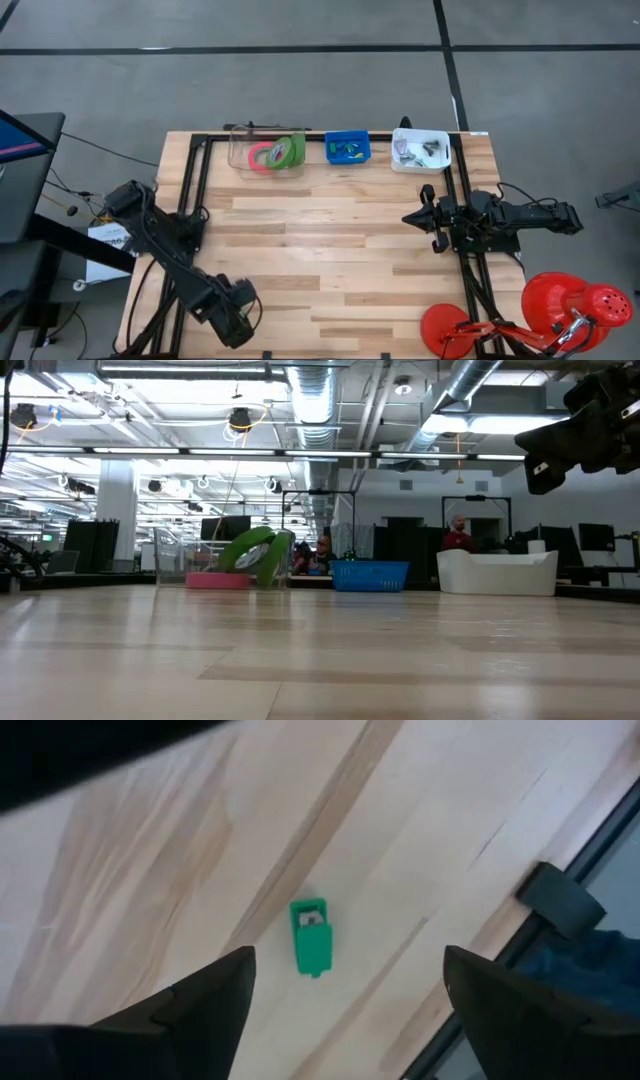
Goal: Pick and place Stapler, Stapler remover, tape
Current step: Put the green stapler into the blue bin
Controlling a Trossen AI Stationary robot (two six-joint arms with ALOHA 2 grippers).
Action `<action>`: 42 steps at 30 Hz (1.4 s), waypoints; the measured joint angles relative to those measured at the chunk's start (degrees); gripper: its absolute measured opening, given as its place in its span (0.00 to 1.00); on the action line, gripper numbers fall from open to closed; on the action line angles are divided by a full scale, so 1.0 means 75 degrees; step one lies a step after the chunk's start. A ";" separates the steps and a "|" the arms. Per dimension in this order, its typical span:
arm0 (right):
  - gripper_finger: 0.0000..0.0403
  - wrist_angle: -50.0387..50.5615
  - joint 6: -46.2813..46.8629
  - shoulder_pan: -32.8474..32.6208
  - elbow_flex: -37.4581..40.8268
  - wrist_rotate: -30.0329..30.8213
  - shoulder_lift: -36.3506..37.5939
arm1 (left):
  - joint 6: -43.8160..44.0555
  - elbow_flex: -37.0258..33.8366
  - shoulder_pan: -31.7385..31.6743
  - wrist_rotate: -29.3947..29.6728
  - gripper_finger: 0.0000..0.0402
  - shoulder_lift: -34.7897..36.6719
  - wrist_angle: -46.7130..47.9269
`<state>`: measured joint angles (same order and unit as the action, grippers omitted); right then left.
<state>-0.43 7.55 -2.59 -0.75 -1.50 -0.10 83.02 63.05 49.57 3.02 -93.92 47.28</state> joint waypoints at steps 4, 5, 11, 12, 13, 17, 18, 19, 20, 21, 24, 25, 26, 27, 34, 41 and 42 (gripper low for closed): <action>0.00 0.0001 0.0003 0.0000 0.0000 0.0000 0.0000 | 0.0002 0.0000 0.0049 0.0065 0.77 -0.0302 -0.0261; 0.00 0.0001 0.0001 -0.0001 0.0000 0.0000 0.0000 | 0.0003 0.0000 0.0051 0.0074 0.76 -0.0365 -0.0298; 0.00 0.0000 0.0003 0.0000 0.0000 0.0000 0.0000 | 0.0003 -0.0145 0.0067 0.0085 0.75 -0.0659 -0.0444; 0.00 0.0003 0.0001 -0.0003 0.0000 0.0000 0.0000 | 0.0023 -0.0206 0.0069 0.0077 0.75 -0.0687 -0.0506; 0.00 0.0000 0.0003 0.0000 0.0000 0.0000 0.0000 | 0.0099 -0.0272 0.0072 0.0066 0.74 -0.0695 -0.0587; 0.00 0.0000 0.0000 0.0000 0.0000 0.0000 0.0000 | 0.0262 -0.0498 0.0075 0.0048 0.74 -0.0695 -0.0732; 0.00 0.0001 0.0000 0.0000 0.0000 0.0000 0.0000 | 0.0262 -0.0548 0.0073 0.0048 0.74 -0.0695 -0.0796; 0.00 0.0002 0.0002 -0.0001 0.0000 0.0000 0.0000 | 0.0262 -0.0608 0.0075 0.0047 0.74 -0.0695 -0.0888; 0.00 0.0000 0.0003 -0.0002 0.0000 0.0000 0.0000 | 0.0262 -0.0675 0.0075 0.0024 0.74 -0.0695 -0.0999; 0.00 0.0002 0.0002 -0.0002 0.0000 0.0000 0.0000 | 0.0262 -0.0739 0.0075 -0.0002 0.74 -0.0695 -0.1102; 0.00 0.0000 0.0000 -0.0002 0.0000 0.0000 0.0000 | 0.0262 -0.0878 0.0069 -0.0004 0.74 -0.0695 -0.1388; 0.00 0.0000 0.0000 0.0000 0.0000 0.0000 0.0000 | 0.0262 -0.0893 0.0069 -0.0004 0.74 -0.0695 -0.1385; 0.00 0.0000 0.0000 0.0000 0.0000 0.0000 0.0000 | 0.0262 -0.0904 0.0069 -0.0004 0.74 -0.0695 -0.1368; 0.00 0.0000 0.0002 -0.0003 0.0000 0.0000 0.0000 | 0.0262 -0.0911 0.0069 -0.0031 0.74 -0.0695 -0.1373; 0.00 0.0000 0.0000 -0.0003 0.0000 0.0003 0.0000 | 0.0433 -0.1099 0.0072 -0.0408 0.67 -0.0692 -0.1369; 0.00 0.0001 0.0003 0.0000 0.0000 0.0000 0.0000 | 0.0455 -0.1174 0.0066 -0.0471 0.51 -0.0678 -0.1366; 0.00 0.0000 0.0003 -0.0002 0.0000 0.0000 0.0000 | 0.0455 -0.1177 0.0066 -0.0471 0.50 -0.0678 -0.1372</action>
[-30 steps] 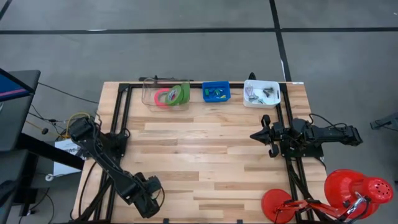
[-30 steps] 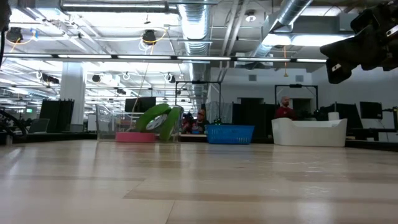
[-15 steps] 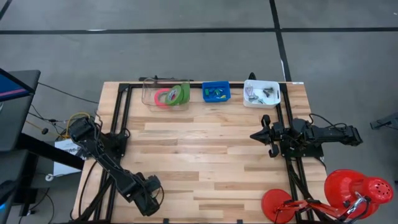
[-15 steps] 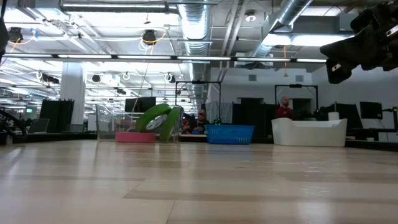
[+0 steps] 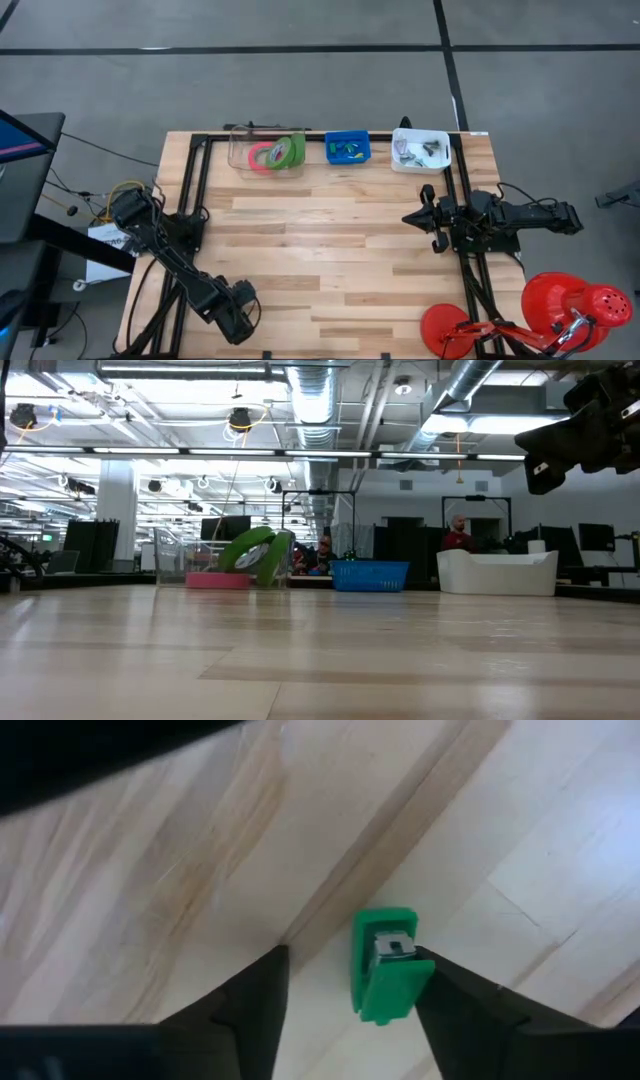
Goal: Pick and place Stapler, Stapler remover, tape
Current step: Put the green stapler into the blue bin
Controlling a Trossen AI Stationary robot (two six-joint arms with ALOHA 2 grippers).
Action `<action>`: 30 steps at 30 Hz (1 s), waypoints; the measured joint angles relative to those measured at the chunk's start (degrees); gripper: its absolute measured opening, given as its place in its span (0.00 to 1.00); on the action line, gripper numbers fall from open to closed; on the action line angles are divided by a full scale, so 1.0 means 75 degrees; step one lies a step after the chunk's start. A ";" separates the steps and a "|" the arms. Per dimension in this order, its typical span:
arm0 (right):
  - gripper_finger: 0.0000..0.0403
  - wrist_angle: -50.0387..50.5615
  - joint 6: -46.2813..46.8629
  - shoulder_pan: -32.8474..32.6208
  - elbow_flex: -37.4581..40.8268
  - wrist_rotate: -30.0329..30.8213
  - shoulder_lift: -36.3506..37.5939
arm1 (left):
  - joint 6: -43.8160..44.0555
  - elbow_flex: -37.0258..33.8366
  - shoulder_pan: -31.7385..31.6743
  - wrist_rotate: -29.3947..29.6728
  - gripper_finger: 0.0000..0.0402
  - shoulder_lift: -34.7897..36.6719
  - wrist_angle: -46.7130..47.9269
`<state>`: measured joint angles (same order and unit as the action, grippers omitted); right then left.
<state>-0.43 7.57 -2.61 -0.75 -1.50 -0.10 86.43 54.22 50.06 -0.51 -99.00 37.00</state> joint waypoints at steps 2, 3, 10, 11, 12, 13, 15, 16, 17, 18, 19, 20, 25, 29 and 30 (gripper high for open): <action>0.00 0.0000 -0.0001 0.0000 0.0000 0.0000 0.0000 | 0.0000 0.0000 0.0000 -0.0012 0.46 0.0000 -0.0024; 0.00 0.0000 0.0000 0.0002 0.0000 0.0000 0.0000 | 0.0000 0.0000 0.0000 -0.0020 0.45 0.0000 -0.0056; 0.00 0.0000 0.0000 0.0002 0.0000 0.0000 0.0000 | -0.0023 0.0000 0.0003 -0.0050 0.37 0.0017 -0.0226; 0.00 0.0002 0.0000 0.0000 0.0000 0.0000 0.0000 | -0.0026 0.0000 0.0003 -0.0050 0.36 0.0017 -0.0239; 0.00 0.0000 0.0000 0.0002 0.0000 0.0000 0.0000 | -0.0026 0.0000 0.0003 -0.0050 0.35 0.0017 -0.0232; 0.00 0.0000 0.0000 0.0002 0.0000 0.0000 0.0000 | -0.0026 0.0000 0.0003 -0.0050 0.34 0.0017 -0.0229; 0.00 0.0003 -0.0001 0.0002 0.0000 0.0000 0.0000 | -0.0029 0.0000 0.0003 -0.0047 0.32 0.0017 -0.0239; 0.00 0.0002 -0.0001 0.0001 0.0000 0.0000 0.0000 | -0.0028 0.0000 0.0003 -0.0047 0.31 0.0017 -0.0242; 0.00 0.0000 0.0000 0.0002 0.0000 0.0000 0.0000 | -0.0029 0.0000 0.0003 -0.0047 0.30 0.0017 -0.0248; 0.00 0.0000 0.0000 0.0002 0.0000 0.0000 0.0000 | -0.0029 0.0000 0.0003 -0.0047 0.29 0.0017 -0.0251; 0.00 0.0000 0.0000 0.0000 0.0000 0.0002 0.0000 | -0.0029 0.0000 0.0003 -0.0044 0.28 0.0017 -0.0258; 0.00 0.0000 -0.0003 0.0002 0.0000 0.0000 0.0000 | -0.0029 0.0000 0.0003 -0.0044 0.27 0.0017 -0.0264; 0.00 0.0000 -0.0002 0.0002 0.0000 0.0000 0.0000 | -0.0029 0.0000 0.0003 -0.0023 0.23 0.0017 -0.0281; 0.00 0.0000 -0.0001 0.0002 0.0000 0.0000 0.0000 | -0.0084 0.0000 0.0003 -0.0020 0.20 0.0020 -0.0285; 0.00 0.0000 0.0000 0.0002 0.0000 0.0000 0.0000 | -0.0087 0.0000 0.0003 -0.0020 0.20 0.0032 -0.0284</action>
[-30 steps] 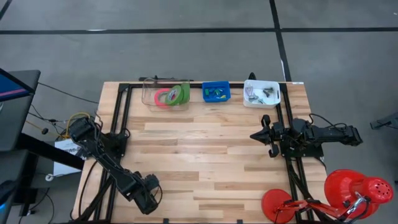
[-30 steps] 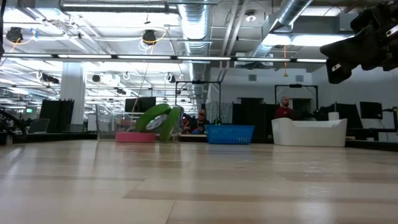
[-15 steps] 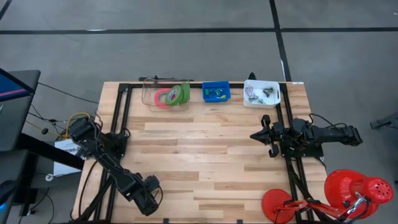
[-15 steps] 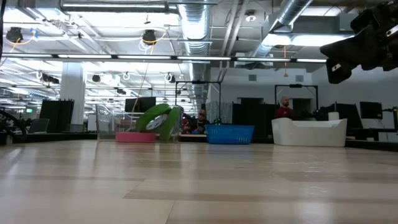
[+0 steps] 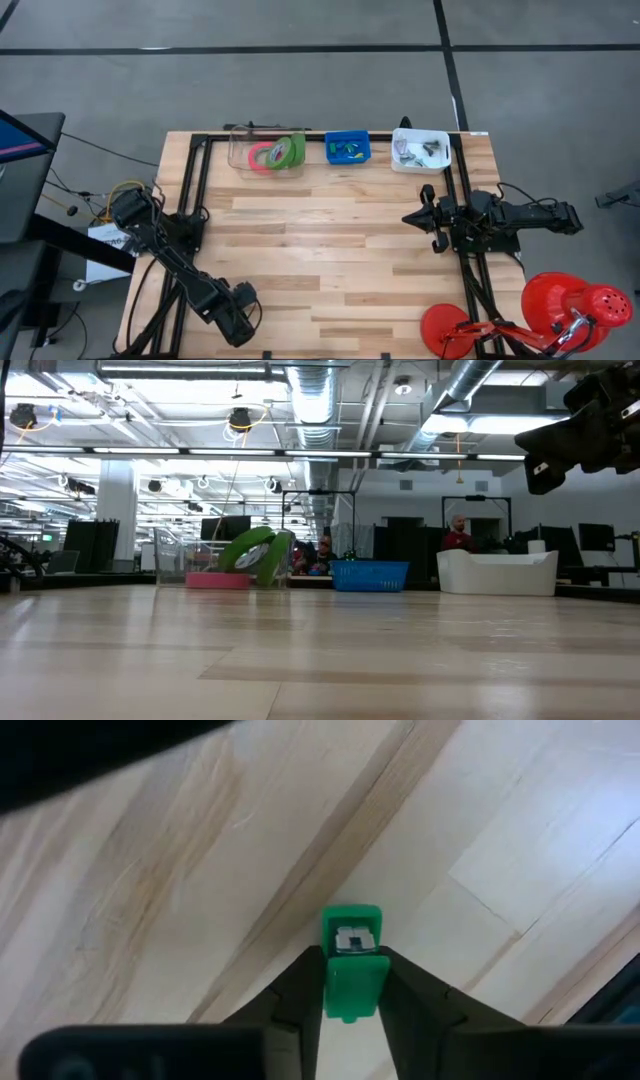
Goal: Pick and place Stapler, Stapler remover, tape
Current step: Put the green stapler into the blue bin
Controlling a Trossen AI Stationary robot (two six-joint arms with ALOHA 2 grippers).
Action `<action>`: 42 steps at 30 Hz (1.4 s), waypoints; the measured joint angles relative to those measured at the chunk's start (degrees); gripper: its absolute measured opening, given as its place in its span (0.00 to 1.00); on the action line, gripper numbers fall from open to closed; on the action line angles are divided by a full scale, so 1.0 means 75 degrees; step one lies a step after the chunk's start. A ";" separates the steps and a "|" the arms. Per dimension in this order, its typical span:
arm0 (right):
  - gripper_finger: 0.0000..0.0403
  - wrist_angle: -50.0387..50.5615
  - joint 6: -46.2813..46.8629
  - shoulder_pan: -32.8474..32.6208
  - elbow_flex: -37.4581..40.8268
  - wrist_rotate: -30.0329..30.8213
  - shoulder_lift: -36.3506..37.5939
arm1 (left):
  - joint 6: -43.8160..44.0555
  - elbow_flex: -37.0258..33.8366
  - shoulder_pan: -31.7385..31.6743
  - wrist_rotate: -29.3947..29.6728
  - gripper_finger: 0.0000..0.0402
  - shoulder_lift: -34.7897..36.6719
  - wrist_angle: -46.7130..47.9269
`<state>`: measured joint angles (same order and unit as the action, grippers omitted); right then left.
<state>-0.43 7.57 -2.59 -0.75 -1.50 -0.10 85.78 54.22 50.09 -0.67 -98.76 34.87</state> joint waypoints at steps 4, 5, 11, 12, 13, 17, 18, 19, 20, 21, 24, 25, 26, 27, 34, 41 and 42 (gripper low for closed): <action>0.00 0.0000 0.0000 0.0000 0.0000 0.0000 0.0000 | -0.0004 0.0000 -0.0026 0.0040 0.18 0.0158 0.0004; 0.00 0.0000 -0.0001 -0.0001 0.0000 0.0001 0.0000 | -0.0006 0.0000 -0.0043 0.0058 0.18 0.0213 -0.0006; 0.00 0.0001 -0.0001 -0.0001 0.0000 0.0000 0.0000 | -0.0027 0.0000 -0.0142 0.0538 0.18 0.0622 0.0001; 0.00 0.0002 -0.0002 0.0000 0.0000 0.0000 0.0000 | -0.0045 0.0000 -0.0146 0.0702 0.18 0.0705 0.0004; 0.00 0.0000 0.0000 0.0000 0.0000 0.0000 0.0000 | -0.0098 0.0000 -0.0153 0.0898 0.18 0.0800 0.0003; 0.00 0.0000 -0.0003 0.0000 0.0000 0.0000 0.0000 | -0.0594 0.0000 -0.0287 0.1560 0.18 0.1138 -0.0002; 0.00 0.0000 -0.0003 -0.0003 0.0000 0.0000 0.0000 | -0.0708 0.0000 -0.0340 0.1711 0.18 0.1234 -0.0004; 0.00 0.0000 0.0000 0.0000 0.0000 0.0000 0.0000 | -0.0867 0.0000 -0.0404 0.1857 0.18 0.1328 -0.0005; 0.00 0.0000 -0.0001 0.0000 0.0000 0.0000 0.0000 | -0.1045 0.0000 -0.0477 0.1988 0.18 0.1410 -0.0011; 0.00 0.0001 -0.0001 -0.0002 0.0000 0.0001 0.0000 | -0.1212 0.0000 -0.0554 0.2103 0.18 0.1487 -0.0012; 0.00 0.0000 -0.0002 0.0000 0.0000 0.0001 0.0000 | -0.1796 0.0000 -0.0841 0.2377 0.18 0.1688 -0.0043; 0.00 0.0000 -0.0003 0.0000 0.0000 0.0000 0.0000 | -0.1996 0.0000 -0.0952 0.2451 0.18 0.1746 -0.0054; 0.00 0.0002 -0.0002 -0.0001 0.0000 0.0002 0.0000 | -0.2205 0.0000 -0.1081 0.2497 0.18 0.1790 -0.0063; 0.00 0.0001 -0.0002 -0.0002 0.0000 0.0001 0.0000 | -0.2425 0.0000 -0.1219 0.2515 0.18 0.1832 -0.0106; 0.00 0.0000 -0.0001 0.0000 0.0000 0.0000 0.0000 | -0.4276 0.0000 -0.2300 0.2532 0.18 0.1920 -0.0726; 0.00 0.0002 0.0000 0.0000 0.0000 0.0002 0.0000 | -0.6485 0.0000 -0.3562 0.2496 0.18 0.1920 -0.1673; 0.00 0.0000 -0.0002 -0.0002 0.0000 0.0002 0.0000 | -0.6754 0.0000 -0.3745 0.2455 0.18 0.1920 -0.1785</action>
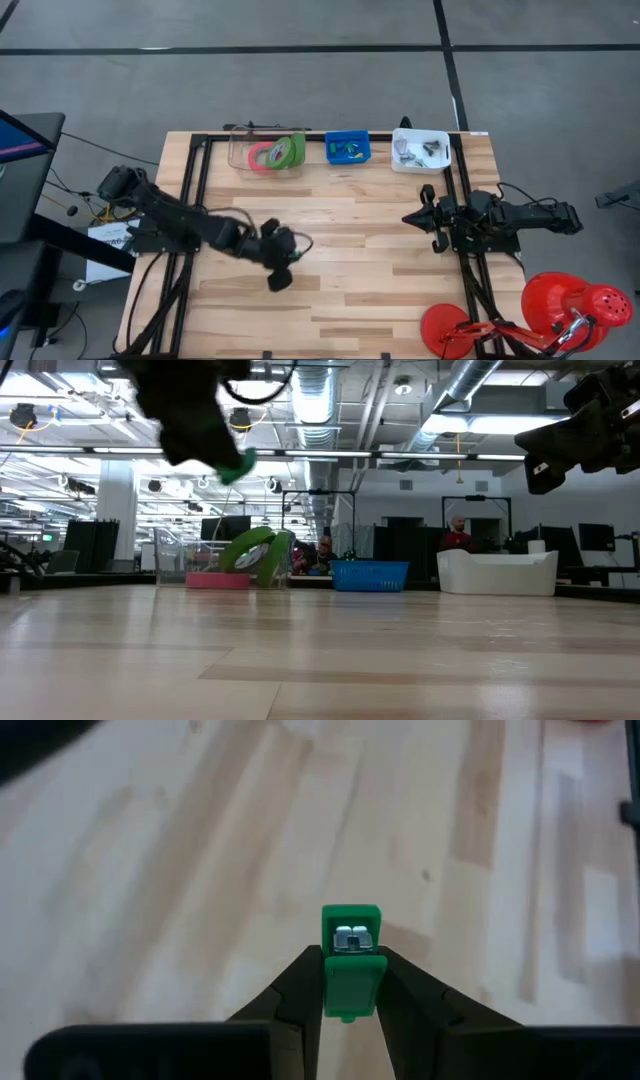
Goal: Pick and place Stapler, Stapler remover, tape
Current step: Put the green stapler into the blue bin
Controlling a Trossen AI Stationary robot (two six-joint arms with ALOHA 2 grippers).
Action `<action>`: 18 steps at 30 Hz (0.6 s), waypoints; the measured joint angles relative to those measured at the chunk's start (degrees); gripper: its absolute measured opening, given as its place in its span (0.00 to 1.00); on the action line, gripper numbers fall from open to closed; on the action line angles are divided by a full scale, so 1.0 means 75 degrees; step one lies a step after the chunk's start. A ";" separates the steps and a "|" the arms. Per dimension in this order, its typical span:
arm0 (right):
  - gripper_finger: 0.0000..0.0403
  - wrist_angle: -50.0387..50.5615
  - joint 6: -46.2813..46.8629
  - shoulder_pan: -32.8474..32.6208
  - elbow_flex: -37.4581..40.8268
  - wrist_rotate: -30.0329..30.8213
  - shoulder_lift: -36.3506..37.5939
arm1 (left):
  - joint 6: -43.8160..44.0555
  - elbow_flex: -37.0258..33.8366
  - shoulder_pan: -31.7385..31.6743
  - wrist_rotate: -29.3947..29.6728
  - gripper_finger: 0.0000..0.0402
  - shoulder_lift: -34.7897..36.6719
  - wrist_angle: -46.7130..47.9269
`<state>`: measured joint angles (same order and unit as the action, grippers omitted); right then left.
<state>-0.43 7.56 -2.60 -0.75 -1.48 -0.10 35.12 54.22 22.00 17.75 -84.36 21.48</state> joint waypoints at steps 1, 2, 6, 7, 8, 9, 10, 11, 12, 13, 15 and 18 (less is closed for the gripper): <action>0.00 0.0000 0.0002 0.0001 0.0000 -0.0001 0.0000 | -0.0251 0.0000 -0.0187 -0.0052 0.18 0.0001 -0.0118; 0.00 0.0003 0.0000 0.0002 0.0000 -0.0002 0.0000 | -0.0490 0.0000 -0.0372 -0.0133 0.18 0.0001 -0.0224; 0.00 0.0001 0.0000 0.0000 0.0000 -0.0001 0.0000 | -0.1520 0.0000 -0.1137 -0.0624 0.18 0.0000 -0.0610; 0.00 0.0002 0.0000 0.0001 0.0000 -0.0002 0.0000 | -0.1724 0.0000 -0.1330 -0.0755 0.18 0.0003 -0.0690; 0.00 0.0002 0.0000 -0.0001 0.0000 0.0000 0.0000 | -0.1902 0.0000 -0.1538 -0.0887 0.18 0.0001 -0.0772; 0.00 0.0000 -0.0001 -0.0001 0.0000 0.0000 0.0000 | -0.2078 0.0000 -0.1743 -0.1023 0.18 0.0000 -0.0838; 0.00 0.0001 0.0000 0.0000 0.0000 -0.0002 0.0000 | -0.2252 0.0000 -0.1944 -0.1165 0.18 0.0002 -0.0907; 0.00 0.0000 0.0001 0.0001 0.0000 -0.0001 0.0000 | -0.2396 0.0000 -0.2148 -0.1300 0.18 0.0000 -0.0961; 0.00 0.0000 0.0001 0.0000 0.0000 -0.0001 0.0000 | -0.2531 0.0000 -0.2344 -0.1432 0.18 0.0000 -0.1026; 0.00 0.0000 -0.0001 0.0002 0.0000 -0.0002 0.0000 | -0.2656 0.0000 -0.2541 -0.1560 0.18 0.0000 -0.1096; 0.00 0.0000 0.0001 0.0000 0.0000 -0.0002 0.0000 | -0.2877 0.0000 -0.2943 -0.1822 0.18 0.0001 -0.1257; 0.00 0.0000 0.0002 0.0002 0.0000 -0.0001 0.0000 | -0.3161 0.0000 -0.3490 -0.2214 0.18 0.0000 -0.1488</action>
<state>-0.43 7.57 -2.59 -0.75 -1.49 -0.10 11.42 54.22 -4.18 1.14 -84.36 10.32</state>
